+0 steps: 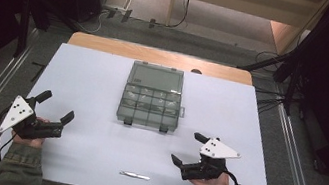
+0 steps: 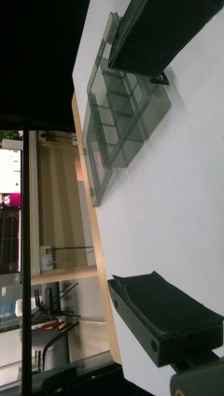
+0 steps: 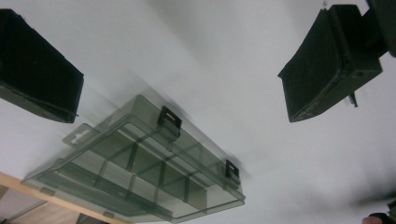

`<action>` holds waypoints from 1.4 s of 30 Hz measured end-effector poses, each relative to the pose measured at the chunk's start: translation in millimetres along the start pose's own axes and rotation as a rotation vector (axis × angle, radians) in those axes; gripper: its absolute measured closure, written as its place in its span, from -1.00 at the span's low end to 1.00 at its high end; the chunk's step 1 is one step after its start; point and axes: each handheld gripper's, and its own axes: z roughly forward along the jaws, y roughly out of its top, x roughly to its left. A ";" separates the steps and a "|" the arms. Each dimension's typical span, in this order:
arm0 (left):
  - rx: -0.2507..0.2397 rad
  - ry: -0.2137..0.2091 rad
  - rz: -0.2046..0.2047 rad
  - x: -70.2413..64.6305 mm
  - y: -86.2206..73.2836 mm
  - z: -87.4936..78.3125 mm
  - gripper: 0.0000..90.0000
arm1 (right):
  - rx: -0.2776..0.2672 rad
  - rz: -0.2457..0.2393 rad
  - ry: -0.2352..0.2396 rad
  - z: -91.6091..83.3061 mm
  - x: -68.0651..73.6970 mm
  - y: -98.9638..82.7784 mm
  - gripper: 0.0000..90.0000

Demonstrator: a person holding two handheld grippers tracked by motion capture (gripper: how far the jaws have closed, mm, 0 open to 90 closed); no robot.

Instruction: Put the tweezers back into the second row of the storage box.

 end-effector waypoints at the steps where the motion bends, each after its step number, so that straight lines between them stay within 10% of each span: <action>1: 0.000 0.000 0.000 0.0 0.0 0.0 -1.00 | 0.013 -0.006 0.011 2.7 2.7 1.6 -1.00; 42: 0.009 -0.002 0.007 -0.8 -0.3 0.1 -1.00 | 0.318 -0.217 0.243 59.2 66.1 37.4 -1.00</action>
